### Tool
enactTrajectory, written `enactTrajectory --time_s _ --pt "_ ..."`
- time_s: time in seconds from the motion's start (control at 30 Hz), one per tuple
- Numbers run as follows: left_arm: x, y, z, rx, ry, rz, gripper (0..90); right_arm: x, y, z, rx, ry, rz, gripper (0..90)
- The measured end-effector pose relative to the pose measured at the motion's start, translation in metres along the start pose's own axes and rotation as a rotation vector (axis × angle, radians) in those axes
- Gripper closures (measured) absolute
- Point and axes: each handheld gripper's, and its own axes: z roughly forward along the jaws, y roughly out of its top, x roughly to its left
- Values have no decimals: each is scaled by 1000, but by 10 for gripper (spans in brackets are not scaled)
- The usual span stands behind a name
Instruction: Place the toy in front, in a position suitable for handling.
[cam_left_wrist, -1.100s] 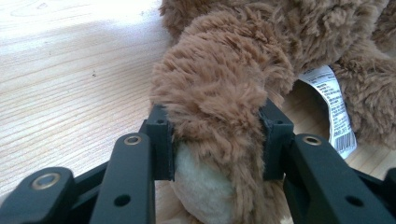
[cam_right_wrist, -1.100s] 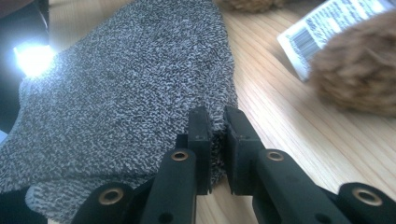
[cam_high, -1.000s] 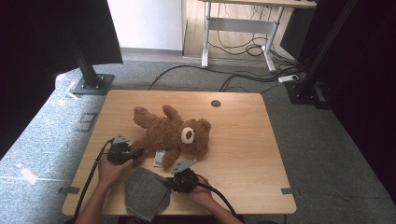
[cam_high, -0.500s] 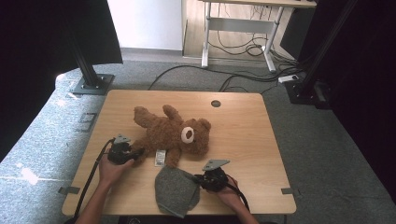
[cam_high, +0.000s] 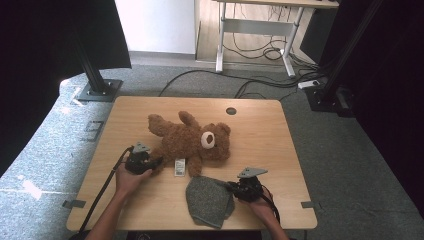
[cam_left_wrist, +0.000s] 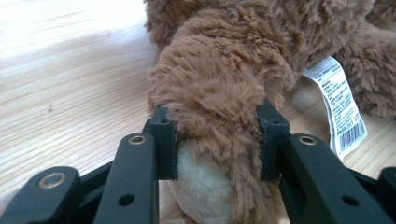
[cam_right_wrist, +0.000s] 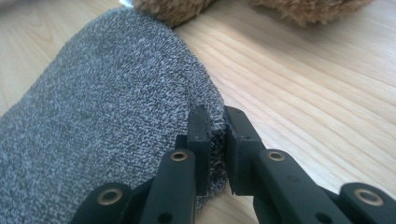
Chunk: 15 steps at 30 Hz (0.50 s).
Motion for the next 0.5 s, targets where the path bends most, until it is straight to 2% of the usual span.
enactTrajectory --time_s 0.2,0.23,0.27,0.3,0.33,0.37,0.4,0.43,0.47,0.5 --pt "-6 2 4 4 0 11 597 -6 1 -8 -30 -10 12 753" --pt "-7 3 5 1 -3 10 597 -6 2 -8 -35 -14 12 709" --pt "-7 3 6 2 -6 10 597 -4 6 -10 -61 -13 13 569" --pt "-7 3 6 2 -6 10 597 -4 6 -10 -61 -13 13 569" --pt "-7 3 6 2 -5 11 597 -3 8 -10 -66 -10 12 513" --pt "-7 3 6 2 -5 9 597 2 13 -6 -68 5 9 374" --pt "-7 3 6 3 -5 9 597 2 13 -6 -68 5 9 374" --pt "-7 3 6 3 -4 10 597 6 16 4 -32 30 -1 275" --pt "-8 3 6 4 -3 11 597 6 16 4 -32 30 -1 275" --pt "-8 3 5 4 -2 12 597 8 17 10 -4 37 -13 244"
